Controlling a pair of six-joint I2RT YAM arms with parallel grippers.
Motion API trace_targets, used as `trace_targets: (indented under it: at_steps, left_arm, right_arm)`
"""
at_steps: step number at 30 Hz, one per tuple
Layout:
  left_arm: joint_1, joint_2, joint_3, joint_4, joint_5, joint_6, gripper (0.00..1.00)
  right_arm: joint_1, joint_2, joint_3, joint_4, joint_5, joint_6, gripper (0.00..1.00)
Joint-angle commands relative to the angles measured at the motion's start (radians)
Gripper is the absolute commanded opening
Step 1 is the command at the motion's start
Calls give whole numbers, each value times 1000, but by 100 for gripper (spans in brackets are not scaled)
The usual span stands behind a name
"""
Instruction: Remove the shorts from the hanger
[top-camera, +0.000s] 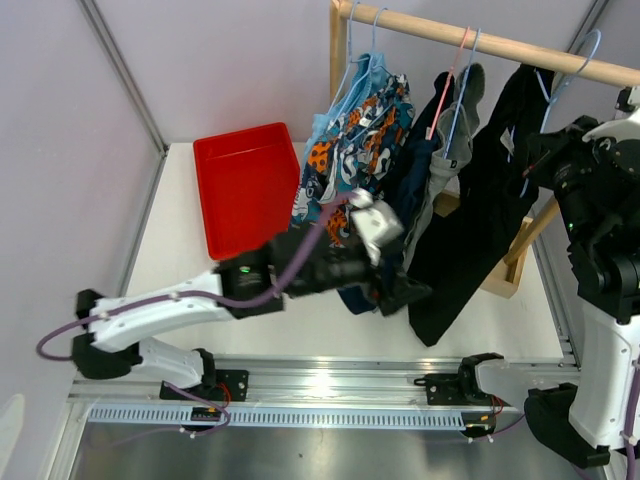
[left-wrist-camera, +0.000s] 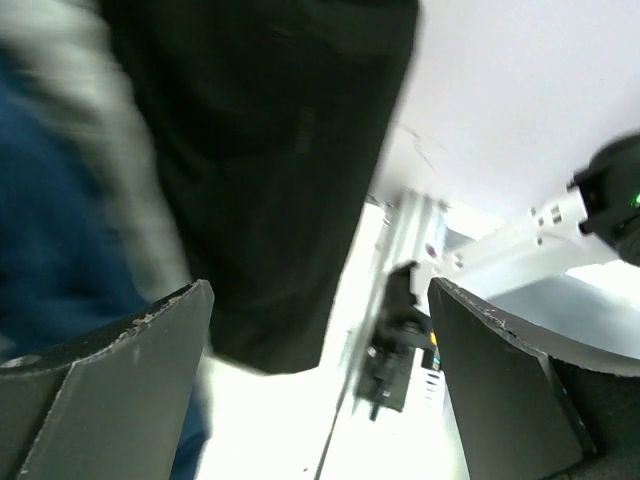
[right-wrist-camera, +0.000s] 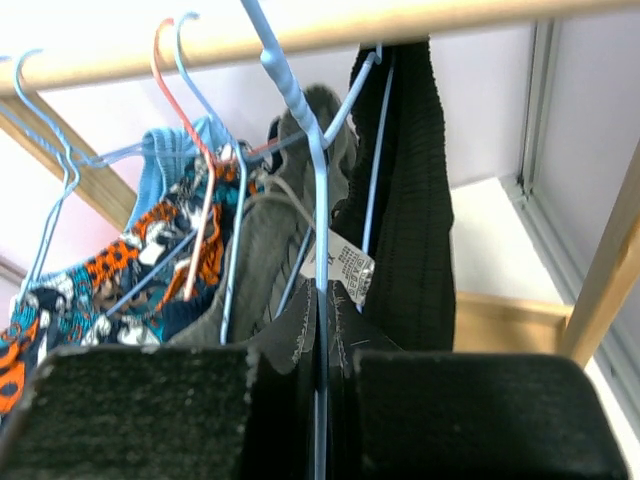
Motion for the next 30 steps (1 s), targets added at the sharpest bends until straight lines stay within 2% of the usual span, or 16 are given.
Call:
trace_targets:
  at_steps: [1, 6, 10, 15, 22, 24, 25, 28, 29, 30]
  left_arm:
    - [-74, 107, 72, 120, 39, 18, 96]
    - [-120, 302, 258, 101, 39, 39, 96]
    - [-127, 376, 318, 113, 62, 41, 96]
    - [-129, 428, 347, 139, 20, 44, 96]
    - [-127, 505, 360, 151, -37, 45, 78]
    - [-127, 520, 358, 157, -59, 47, 63]
    - [-127, 523, 355, 163, -69, 48, 46]
    - [-129, 535, 358, 162, -118, 50, 16]
    - [-127, 535, 357, 150, -129, 44, 0]
    - [-127, 525, 349, 144, -137, 42, 0]
  right_arm:
    - [5, -30, -54, 70, -34, 41, 0]
    - [8, -78, -120, 73, -57, 64, 0]
    - [7, -98, -152, 74, -75, 70, 0]
    - [7, -115, -174, 71, -90, 79, 0]
    - [7, -122, -146, 45, -106, 84, 0]
    - [7, -124, -141, 41, -112, 87, 0]
    - [8, -124, -140, 39, -112, 88, 0]
    - [8, -122, -125, 36, -121, 93, 0]
    - [8, -119, -120, 35, -120, 94, 0]
    - [8, -113, -115, 33, -118, 91, 0]
